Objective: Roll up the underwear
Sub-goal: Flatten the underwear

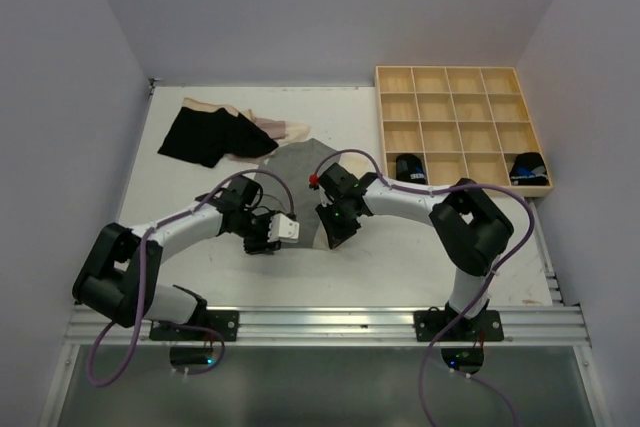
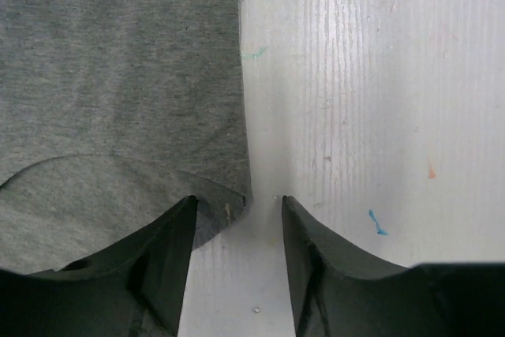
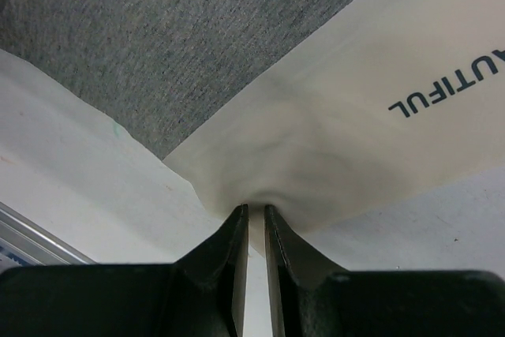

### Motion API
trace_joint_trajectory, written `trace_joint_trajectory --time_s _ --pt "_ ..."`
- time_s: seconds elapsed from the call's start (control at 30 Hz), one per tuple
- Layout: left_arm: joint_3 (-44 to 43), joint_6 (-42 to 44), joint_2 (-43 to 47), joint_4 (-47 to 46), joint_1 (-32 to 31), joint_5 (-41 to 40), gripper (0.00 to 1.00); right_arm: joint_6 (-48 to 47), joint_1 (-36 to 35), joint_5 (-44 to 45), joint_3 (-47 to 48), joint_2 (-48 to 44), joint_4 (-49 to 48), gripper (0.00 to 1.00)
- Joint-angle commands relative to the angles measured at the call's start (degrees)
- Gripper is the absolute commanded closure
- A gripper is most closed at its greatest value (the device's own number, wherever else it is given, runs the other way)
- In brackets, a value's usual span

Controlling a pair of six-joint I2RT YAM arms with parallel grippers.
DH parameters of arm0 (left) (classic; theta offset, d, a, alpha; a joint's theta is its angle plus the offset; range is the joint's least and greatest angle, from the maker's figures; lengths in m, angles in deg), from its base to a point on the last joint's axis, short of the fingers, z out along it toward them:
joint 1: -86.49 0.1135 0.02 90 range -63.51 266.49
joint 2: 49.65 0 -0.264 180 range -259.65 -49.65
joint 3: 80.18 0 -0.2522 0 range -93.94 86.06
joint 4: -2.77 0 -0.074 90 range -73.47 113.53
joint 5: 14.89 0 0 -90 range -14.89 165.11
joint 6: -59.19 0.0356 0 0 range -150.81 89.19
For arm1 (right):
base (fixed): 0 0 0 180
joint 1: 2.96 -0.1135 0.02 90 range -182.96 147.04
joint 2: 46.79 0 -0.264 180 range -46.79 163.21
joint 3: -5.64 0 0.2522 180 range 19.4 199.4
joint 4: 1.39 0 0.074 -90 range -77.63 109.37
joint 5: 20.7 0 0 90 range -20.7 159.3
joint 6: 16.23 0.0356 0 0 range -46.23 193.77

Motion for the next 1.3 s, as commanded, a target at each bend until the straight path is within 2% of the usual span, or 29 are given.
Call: trace_joint_trajectory --time_s 0.0,0.03,0.07,0.13,0.23,0.33,0.53,0.6,0.63,0.77,0.9,1.03,1.13,1.27 --pt "1.6 1.4 1.0 -6.4 -1.7 -2.2 0.52 0.2 0.0 -0.1 -0.2 1.2 -1.1 0.82" --pt "1.8 1.4 0.9 -6.9 -2.1 -3.6 0.56 0.1 0.0 -0.1 -0.1 1.2 -0.9 0.82" --pt "1.9 0.9 0.8 -7.6 -2.4 -4.3 0.67 -0.3 0.0 -0.1 0.2 1.1 -0.6 0.82" --pt "1.5 1.1 0.5 -7.0 -2.5 -4.9 0.83 -0.5 0.0 -0.1 0.5 0.9 -0.1 0.82" --pt "0.0 3.2 1.5 -2.2 -2.5 -3.7 0.94 -1.2 0.0 0.1 1.1 0.6 1.1 0.82" --pt "-1.2 4.7 2.9 4.6 -2.5 -2.2 1.0 -2.2 -0.1 0.0 1.4 -0.2 2.5 0.82" --pt "-2.5 7.6 3.1 13.6 -2.5 0.3 0.98 -5.1 0.0 0.0 1.4 -3.4 5.7 0.81" --pt "-2.6 7.5 3.7 14.7 -2.8 1.3 0.79 -5.4 -0.1 -0.2 1.4 -4.7 6.3 0.79" --pt "-2.8 7.5 4.2 15.9 -2.9 1.8 0.63 -5.9 -0.1 -0.9 1.6 -5.2 6.7 0.78" --pt "-5.9 5.1 6.5 16.7 -3.0 3.2 0.54 -5.4 -0.1 -0.9 3.5 -9.2 7.0 0.77" --pt "-12.3 -4.0 4.8 9.1 -1.8 1.8 0.55 -4.1 -0.1 1.0 7.5 -7.1 6.6 0.77" --pt "-17.8 -10.1 -2.0 1.4 5.6 2.5 0.55 -3.2 0.0 3.5 10.0 -1.1 5.5 0.77" --pt "-21.1 -15.0 -9.5 -4.5 9.3 -0.6 0.58 -2.5 -0.1 4.1 11.0 2.9 4.1 0.77" --pt "-21.1 -16.4 -16.3 -9.3 10.4 -7.2 0.6 -2.3 0.0 2.8 11.0 6.9 2.1 0.77"
